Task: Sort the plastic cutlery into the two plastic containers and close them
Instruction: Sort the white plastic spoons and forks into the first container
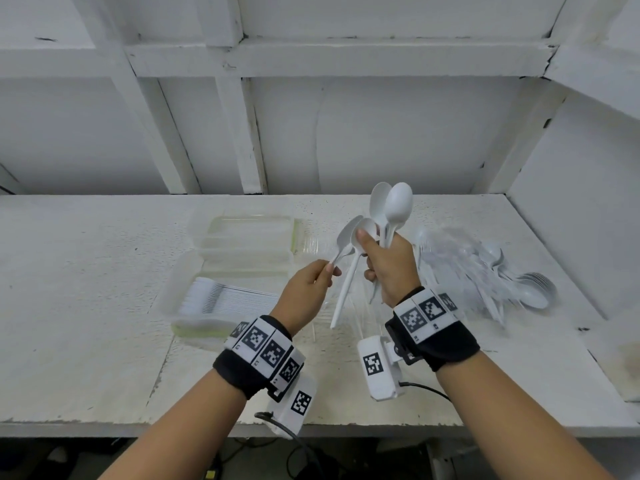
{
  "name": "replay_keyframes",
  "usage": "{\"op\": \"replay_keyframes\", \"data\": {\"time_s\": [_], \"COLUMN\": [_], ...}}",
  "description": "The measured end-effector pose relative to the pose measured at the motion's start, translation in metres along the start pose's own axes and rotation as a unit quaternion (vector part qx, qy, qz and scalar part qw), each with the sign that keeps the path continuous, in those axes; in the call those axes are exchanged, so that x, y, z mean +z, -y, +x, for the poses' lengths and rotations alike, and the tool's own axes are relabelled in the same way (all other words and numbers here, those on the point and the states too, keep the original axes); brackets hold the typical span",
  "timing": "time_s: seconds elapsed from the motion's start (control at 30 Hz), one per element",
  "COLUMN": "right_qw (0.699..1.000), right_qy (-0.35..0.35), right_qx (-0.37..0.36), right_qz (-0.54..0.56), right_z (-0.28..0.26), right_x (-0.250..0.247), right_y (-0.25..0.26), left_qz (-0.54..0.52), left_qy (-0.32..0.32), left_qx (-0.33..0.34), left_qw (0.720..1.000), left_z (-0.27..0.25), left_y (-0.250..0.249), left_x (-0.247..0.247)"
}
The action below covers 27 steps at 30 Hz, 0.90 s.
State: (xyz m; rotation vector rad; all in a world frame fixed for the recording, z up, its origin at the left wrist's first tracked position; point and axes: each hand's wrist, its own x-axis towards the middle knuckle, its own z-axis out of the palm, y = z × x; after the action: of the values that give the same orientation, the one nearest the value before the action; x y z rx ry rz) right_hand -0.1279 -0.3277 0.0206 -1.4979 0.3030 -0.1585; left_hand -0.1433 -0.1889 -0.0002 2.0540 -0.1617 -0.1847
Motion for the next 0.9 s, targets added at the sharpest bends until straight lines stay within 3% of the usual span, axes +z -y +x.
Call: {"op": "replay_keyframes", "data": {"time_s": [0.17,0.3,0.4,0.57,0.73,0.9], "right_qw": [0.999,1.000,0.999,0.999,0.997,0.995], "right_qy": [0.009,-0.006,-0.025,-0.016,-0.009,0.064], "right_qx": [0.019,0.024,0.002,-0.020,-0.061,-0.035], "right_qz": [0.043,0.016,-0.032,-0.021,-0.042,-0.065], "right_z": [-0.001,0.000,0.001,0.001,0.003,0.001], "right_x": [0.001,0.001,-0.004,-0.009,-0.010,-0.012], "right_y": [0.000,-0.006,-0.010,-0.006,-0.007,-0.013], "left_qz": [0.087,0.053,-0.090,-0.238,-0.312,-0.338], "left_qy": [-0.058,-0.053,-0.007,0.092,0.213,0.244], "left_qx": [0.061,0.069,0.002,-0.102,-0.127,-0.141], "left_qw": [0.993,0.995,0.996,0.961,0.917,0.898], "left_z": [0.001,0.000,-0.004,-0.010,-0.017,-0.016], "left_y": [0.005,0.003,-0.001,-0.008,-0.012,-0.014], "left_x": [0.004,0.007,0.006,0.001,-0.004,-0.007]}}
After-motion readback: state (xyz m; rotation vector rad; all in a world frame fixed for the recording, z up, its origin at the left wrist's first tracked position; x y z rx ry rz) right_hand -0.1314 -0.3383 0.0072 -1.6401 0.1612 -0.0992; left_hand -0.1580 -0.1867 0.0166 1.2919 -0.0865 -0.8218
